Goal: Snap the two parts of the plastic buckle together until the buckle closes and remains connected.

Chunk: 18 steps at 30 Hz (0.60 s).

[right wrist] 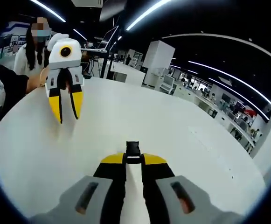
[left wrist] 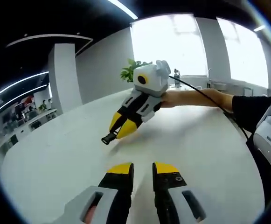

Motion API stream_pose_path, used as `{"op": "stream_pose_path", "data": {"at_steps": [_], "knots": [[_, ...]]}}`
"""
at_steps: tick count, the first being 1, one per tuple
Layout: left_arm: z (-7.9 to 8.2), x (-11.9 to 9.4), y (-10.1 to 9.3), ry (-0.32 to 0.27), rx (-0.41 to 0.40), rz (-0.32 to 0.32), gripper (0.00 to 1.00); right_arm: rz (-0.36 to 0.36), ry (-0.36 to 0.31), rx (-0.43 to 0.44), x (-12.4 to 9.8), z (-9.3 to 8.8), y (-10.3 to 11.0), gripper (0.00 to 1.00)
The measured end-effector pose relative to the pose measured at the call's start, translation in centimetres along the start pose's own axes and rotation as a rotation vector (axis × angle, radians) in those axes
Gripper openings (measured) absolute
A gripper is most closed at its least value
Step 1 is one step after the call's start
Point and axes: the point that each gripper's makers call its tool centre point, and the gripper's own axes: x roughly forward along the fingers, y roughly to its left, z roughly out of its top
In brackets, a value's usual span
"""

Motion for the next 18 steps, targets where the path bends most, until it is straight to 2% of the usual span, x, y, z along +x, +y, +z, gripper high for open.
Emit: {"op": "stream_pose_path", "data": {"at_steps": [10, 18], "knots": [[-0.2, 0.1, 0.1, 0.008, -0.009, 0.0, 0.15, 0.006, -0.009, -0.006, 0.2, 0.3, -0.4, 0.11], [-0.3, 0.2, -0.1, 0.011, -0.008, -0.001, 0.15, 0.003, 0.054, -0.028, 1.3, -1.1, -1.0, 0.11]]}}
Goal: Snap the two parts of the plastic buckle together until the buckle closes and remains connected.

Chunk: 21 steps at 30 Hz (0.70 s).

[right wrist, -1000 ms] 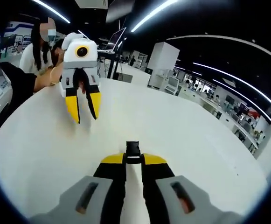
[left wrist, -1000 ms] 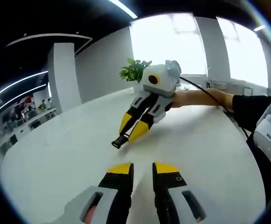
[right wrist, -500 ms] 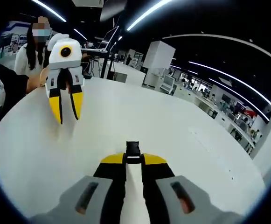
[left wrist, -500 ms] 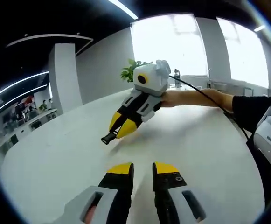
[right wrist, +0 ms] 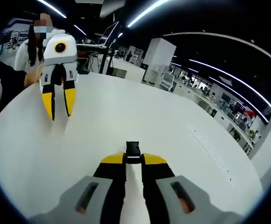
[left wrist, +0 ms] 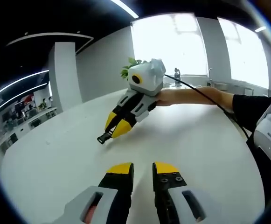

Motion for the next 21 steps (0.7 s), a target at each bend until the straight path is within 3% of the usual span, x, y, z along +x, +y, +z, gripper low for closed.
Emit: {"op": "stream_pose_path", "data": {"at_steps": [21], "knots": [[-0.3, 0.0, -0.2, 0.01, -0.003, -0.006, 0.15, -0.017, 0.047, -0.034, 1.3, -0.6, -1.3, 0.11]]}}
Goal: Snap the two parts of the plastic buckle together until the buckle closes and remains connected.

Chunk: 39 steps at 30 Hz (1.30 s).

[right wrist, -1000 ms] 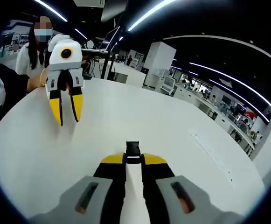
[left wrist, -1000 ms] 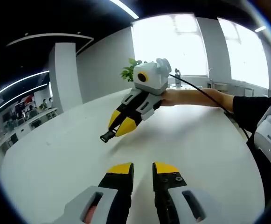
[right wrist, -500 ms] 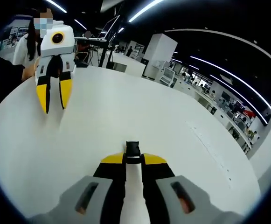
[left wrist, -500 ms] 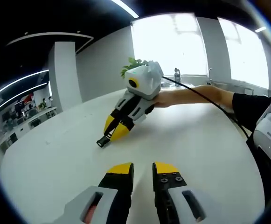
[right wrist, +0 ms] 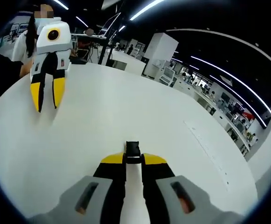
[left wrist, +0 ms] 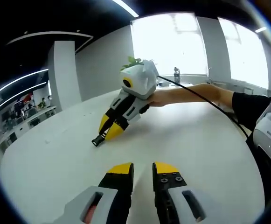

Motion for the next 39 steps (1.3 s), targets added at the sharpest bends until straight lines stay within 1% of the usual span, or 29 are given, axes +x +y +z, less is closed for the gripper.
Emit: {"op": "stream_pose_path", "data": {"at_steps": [11, 39], "knots": [[0.2, -0.1, 0.0, -0.004, 0.003, 0.002, 0.15, -0.007, -0.006, 0.011, -0.1, 0.4, -0.7, 0.11], [0.1, -0.1, 0.1, -0.001, 0.004, 0.001, 0.15, -0.029, 0.007, 0.032, 0.0, -0.6, -1.2, 0.11]]}}
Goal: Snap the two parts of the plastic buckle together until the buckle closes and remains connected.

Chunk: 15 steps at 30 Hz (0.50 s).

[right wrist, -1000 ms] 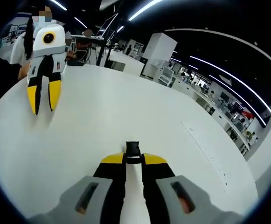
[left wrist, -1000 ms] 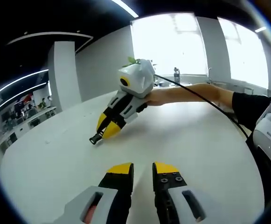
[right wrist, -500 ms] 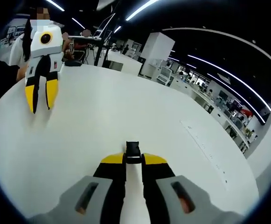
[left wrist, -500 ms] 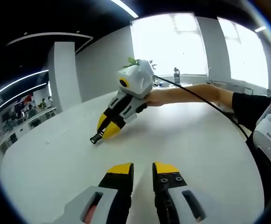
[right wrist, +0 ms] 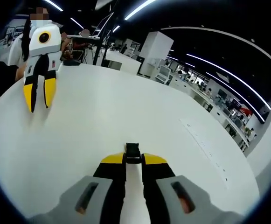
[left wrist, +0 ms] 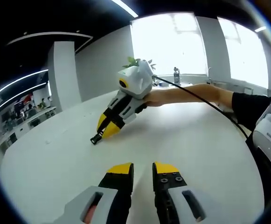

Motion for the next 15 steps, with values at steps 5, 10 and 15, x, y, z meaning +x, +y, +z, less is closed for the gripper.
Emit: {"op": "stream_pose_path", "data": {"at_steps": [5, 10, 15], "knots": [[-0.05, 0.01, -0.01, 0.002, -0.001, 0.0, 0.15, -0.011, 0.003, -0.002, -0.12, -0.06, -0.23, 0.12], [-0.07, 0.01, -0.04, 0.002, 0.0, -0.002, 0.15, -0.015, 0.001, 0.004, -0.17, -0.13, -0.33, 0.12], [-0.17, 0.07, -0.15, 0.006, 0.0, -0.004, 0.15, -0.018, 0.005, 0.008, -0.11, -0.34, -0.38, 0.12]]}}
